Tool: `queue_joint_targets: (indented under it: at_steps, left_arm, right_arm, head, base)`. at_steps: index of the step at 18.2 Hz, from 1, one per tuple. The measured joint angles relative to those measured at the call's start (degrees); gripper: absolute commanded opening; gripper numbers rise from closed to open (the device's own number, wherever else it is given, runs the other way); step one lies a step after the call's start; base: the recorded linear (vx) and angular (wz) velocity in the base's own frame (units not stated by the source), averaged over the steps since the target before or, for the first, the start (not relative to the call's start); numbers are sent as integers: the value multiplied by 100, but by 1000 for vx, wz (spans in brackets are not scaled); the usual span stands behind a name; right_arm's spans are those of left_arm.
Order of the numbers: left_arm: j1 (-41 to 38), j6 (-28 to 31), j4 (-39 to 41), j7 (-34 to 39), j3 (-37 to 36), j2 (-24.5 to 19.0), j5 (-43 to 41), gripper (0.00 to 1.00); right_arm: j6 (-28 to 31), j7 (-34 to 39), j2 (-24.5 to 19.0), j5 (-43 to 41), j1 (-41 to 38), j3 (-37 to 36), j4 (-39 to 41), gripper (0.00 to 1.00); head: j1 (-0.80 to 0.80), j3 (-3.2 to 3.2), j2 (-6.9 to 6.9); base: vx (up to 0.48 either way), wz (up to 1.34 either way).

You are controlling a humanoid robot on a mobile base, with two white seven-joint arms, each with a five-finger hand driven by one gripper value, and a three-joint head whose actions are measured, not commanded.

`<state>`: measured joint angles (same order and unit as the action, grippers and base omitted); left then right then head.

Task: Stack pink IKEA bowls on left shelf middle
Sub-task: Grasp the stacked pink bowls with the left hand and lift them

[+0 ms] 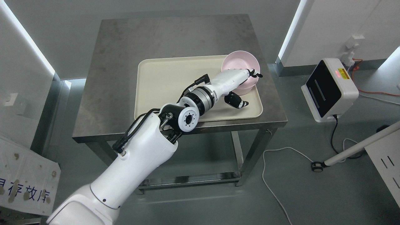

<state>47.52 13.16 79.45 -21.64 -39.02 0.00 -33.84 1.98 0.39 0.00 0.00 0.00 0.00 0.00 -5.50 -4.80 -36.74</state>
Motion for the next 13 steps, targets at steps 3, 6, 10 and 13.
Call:
queue_joint_targets:
  at_steps: [3, 6, 10, 13]
  left_arm:
    - [66, 44, -99, -46, -5, 0, -213, 74]
    - [135, 68, -241, -149, -8, 0, -457, 72]
    - [216, 70, -415, -234, -10, 0, -655, 67]
    - [242, 70, -499, -249, -14, 0, -720, 57]
  right_arm:
    - [0, 0, 0, 0, 0, 0, 0, 100]
    - [0, 0, 0, 0, 0, 0, 0, 100]
    - [0, 0, 0, 0, 0, 0, 0, 100]
    - [0, 0, 0, 0, 0, 0, 0, 100]
  head:
    - [0, 0, 0]
    - [0, 0, 0]
    - [0, 0, 0]
    - [0, 0, 0]
  base:
    - [0, 0]
    - [0, 0]
    - [0, 0]
    - [0, 0]
